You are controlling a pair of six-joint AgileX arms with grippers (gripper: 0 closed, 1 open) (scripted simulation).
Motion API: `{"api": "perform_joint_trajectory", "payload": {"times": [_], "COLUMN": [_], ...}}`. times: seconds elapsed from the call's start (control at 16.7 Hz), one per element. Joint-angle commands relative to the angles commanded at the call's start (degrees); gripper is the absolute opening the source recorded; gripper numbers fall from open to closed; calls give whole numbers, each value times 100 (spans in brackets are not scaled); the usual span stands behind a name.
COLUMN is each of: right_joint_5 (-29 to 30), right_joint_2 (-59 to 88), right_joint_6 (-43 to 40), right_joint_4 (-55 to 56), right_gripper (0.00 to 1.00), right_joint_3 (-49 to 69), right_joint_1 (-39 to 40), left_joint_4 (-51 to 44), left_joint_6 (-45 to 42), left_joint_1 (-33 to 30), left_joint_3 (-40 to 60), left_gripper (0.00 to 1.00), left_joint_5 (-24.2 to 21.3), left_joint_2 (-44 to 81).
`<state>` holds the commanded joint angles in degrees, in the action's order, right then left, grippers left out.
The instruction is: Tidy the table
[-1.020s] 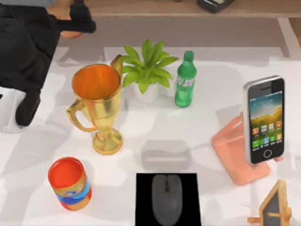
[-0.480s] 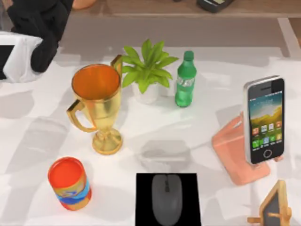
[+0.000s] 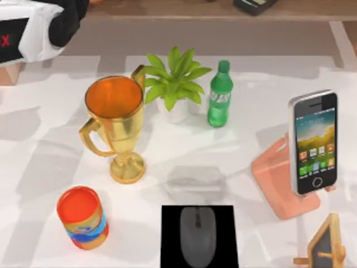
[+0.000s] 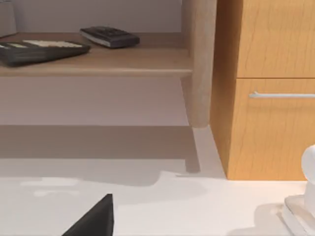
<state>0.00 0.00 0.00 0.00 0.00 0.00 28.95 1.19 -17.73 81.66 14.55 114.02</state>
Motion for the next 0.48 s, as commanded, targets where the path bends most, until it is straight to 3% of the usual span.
{"api": "perform_joint_trajectory", "payload": {"times": [0.48], "right_joint_5": [0], "right_joint_2": [0], "right_joint_6": [0], "right_joint_4": [0], "right_gripper": [100], "right_joint_3": [0], "right_joint_1": [0], "left_joint_4": [-239], "left_joint_6": [-15], "left_joint_1": [14], "left_joint_3": [176], "left_gripper": [0], "left_joint_5": [58], "left_joint_2": [109]}}
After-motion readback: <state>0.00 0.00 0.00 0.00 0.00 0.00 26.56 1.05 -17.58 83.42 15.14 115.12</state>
